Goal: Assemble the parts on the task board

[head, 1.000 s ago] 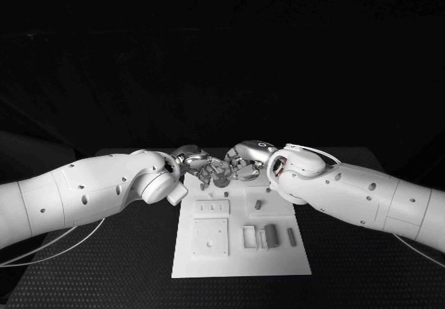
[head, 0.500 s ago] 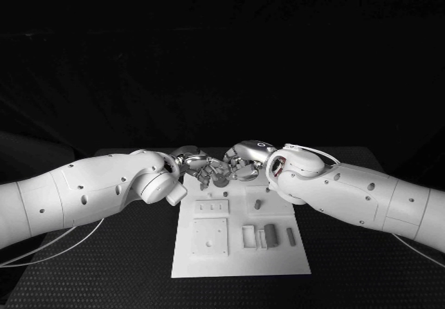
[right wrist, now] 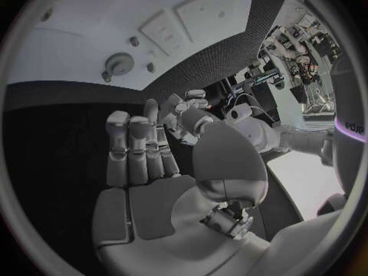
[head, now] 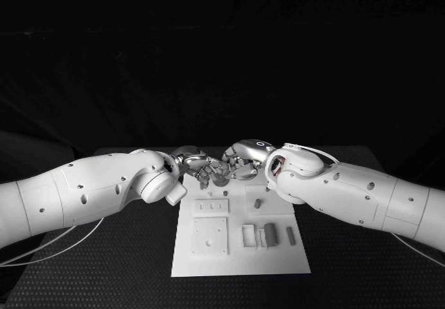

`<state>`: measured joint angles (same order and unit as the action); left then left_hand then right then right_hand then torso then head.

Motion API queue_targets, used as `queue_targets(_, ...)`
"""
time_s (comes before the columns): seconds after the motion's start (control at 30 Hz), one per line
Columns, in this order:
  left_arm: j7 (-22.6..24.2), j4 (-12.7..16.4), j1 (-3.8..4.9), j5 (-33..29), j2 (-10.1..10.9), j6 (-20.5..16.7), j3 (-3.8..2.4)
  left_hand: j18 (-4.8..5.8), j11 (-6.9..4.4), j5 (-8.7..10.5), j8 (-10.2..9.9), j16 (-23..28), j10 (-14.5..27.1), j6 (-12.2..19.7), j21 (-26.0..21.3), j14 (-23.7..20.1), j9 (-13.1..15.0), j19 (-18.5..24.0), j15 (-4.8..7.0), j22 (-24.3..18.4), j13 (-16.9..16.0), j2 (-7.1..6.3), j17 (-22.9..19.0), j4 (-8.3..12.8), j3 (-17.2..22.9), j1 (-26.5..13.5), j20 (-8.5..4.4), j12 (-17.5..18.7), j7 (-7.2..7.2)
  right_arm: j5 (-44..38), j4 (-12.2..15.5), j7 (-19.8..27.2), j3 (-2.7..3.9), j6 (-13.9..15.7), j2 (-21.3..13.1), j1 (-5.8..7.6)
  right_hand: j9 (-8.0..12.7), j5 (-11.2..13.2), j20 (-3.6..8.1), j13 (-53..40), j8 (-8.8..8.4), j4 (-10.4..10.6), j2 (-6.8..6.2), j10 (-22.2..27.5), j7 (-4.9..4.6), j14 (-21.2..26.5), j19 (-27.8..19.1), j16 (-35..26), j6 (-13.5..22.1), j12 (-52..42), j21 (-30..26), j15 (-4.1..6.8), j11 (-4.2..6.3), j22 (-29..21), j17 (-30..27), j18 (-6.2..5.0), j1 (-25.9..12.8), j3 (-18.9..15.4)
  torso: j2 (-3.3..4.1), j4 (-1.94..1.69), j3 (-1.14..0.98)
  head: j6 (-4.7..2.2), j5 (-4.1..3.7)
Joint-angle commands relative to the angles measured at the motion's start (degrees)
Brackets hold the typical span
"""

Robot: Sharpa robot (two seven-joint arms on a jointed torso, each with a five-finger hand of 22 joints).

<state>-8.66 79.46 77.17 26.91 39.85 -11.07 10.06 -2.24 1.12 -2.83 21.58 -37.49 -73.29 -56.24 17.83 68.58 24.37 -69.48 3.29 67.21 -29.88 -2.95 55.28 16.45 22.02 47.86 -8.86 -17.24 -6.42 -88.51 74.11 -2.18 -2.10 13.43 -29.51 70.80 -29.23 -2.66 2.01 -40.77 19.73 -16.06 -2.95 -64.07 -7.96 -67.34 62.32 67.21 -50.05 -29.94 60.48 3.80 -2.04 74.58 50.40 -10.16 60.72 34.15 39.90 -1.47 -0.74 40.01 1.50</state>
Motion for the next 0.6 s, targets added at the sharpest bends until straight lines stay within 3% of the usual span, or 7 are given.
queue_targets(0.03,-0.19,0.01,0.02,0.02,-0.16,0.85,-0.04,-1.00,0.16,0.03,-0.29,-0.39,0.36,-0.07,-0.23,-0.47,-0.06,0.15,0.10,0.06,-0.08,-0.24,-0.09,-0.09,-0.30,-0.61,-0.02,0.23,-0.50,-0.53,0.22,0.03,0.02,0.38,0.05,-0.02,0.06,-0.11,0.37,0.06,-0.22,0.26,-0.04,-0.15,-0.37,-0.07,0.15,0.12,-0.05,0.33,-0.34,0.44,0.01,-0.07,-0.10,-4.84,-0.69,-0.03,-0.02,0.00,-0.03,0.03,0.02)
queue_targets(0.6,-0.05,0.11,0.03,0.02,-0.38,0.94,-0.04,-1.01,0.20,0.03,-0.48,-0.45,0.42,0.13,-0.41,-0.59,-0.13,0.16,0.08,0.06,-0.22,-0.30,-0.31,-0.09,-0.43,-0.96,-0.02,0.44,-0.57,-0.52,0.30,0.06,0.02,0.16,0.35,-0.02,0.06,-0.11,0.38,0.07,-0.25,0.29,0.02,-0.21,-0.37,-0.10,0.21,0.13,-0.09,0.42,-0.35,0.44,0.01,-0.08,-0.10,-4.83,-0.78,-0.01,0.01,0.00,-0.02,0.05,0.01)
